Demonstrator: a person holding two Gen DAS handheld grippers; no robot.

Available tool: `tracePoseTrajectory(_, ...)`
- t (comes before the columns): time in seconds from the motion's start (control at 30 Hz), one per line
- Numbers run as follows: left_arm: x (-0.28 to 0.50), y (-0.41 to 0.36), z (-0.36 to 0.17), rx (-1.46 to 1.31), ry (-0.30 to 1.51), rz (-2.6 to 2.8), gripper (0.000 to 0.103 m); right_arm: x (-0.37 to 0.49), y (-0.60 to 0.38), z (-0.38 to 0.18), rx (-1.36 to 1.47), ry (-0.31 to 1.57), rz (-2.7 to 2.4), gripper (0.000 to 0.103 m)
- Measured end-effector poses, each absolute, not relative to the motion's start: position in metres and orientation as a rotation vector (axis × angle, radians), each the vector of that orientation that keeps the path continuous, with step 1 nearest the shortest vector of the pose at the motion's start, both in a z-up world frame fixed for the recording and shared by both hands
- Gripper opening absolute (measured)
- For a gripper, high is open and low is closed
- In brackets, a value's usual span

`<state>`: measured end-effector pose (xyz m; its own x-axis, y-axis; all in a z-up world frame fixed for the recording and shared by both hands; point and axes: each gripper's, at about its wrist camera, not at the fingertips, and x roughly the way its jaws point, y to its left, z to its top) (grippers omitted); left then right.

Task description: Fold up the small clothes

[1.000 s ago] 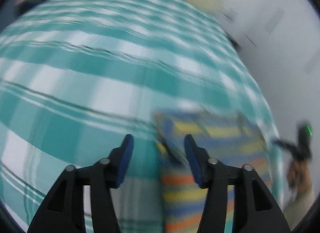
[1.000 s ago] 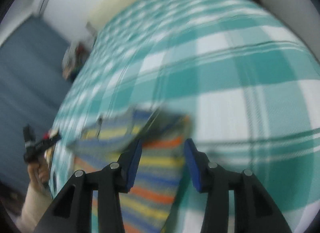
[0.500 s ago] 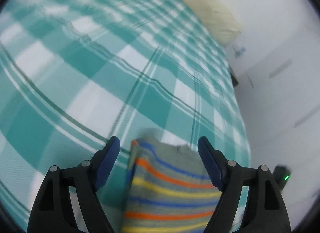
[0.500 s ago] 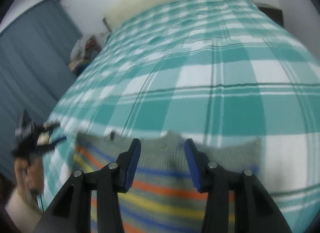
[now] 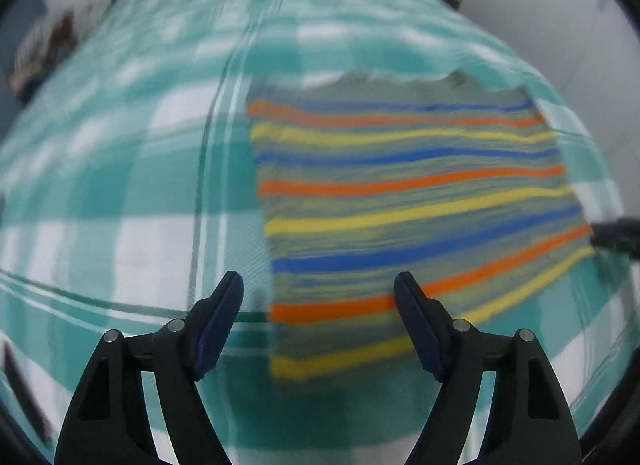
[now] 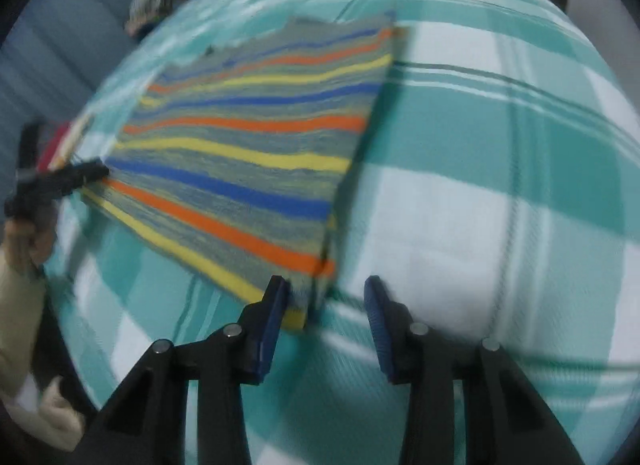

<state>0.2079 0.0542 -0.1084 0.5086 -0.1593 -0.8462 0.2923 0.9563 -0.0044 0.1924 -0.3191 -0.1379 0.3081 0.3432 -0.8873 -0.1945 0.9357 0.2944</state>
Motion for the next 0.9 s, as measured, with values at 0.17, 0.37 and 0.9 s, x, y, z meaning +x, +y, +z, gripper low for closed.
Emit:
tracePoseTrajectory(0.17,0.157,-0.033,-0.085,0.262,0.84,-0.479,0.09,0.199,-0.353,-0.122,0.341,1.031,0.352,0.051)
tracePoseTrajectory(0.37,0.14,-0.164,-0.134,0.432,0.806,-0.681,0.087,0.265,-0.362,-0.136,0.533,1.051,0.426,0.051)
tracePoseTrajectory(0.9,0.162,-0.109,-0.092,0.166,0.698,-0.65,0.008,0.349,-0.326,-0.124,0.568,1.044,0.54,0.008)
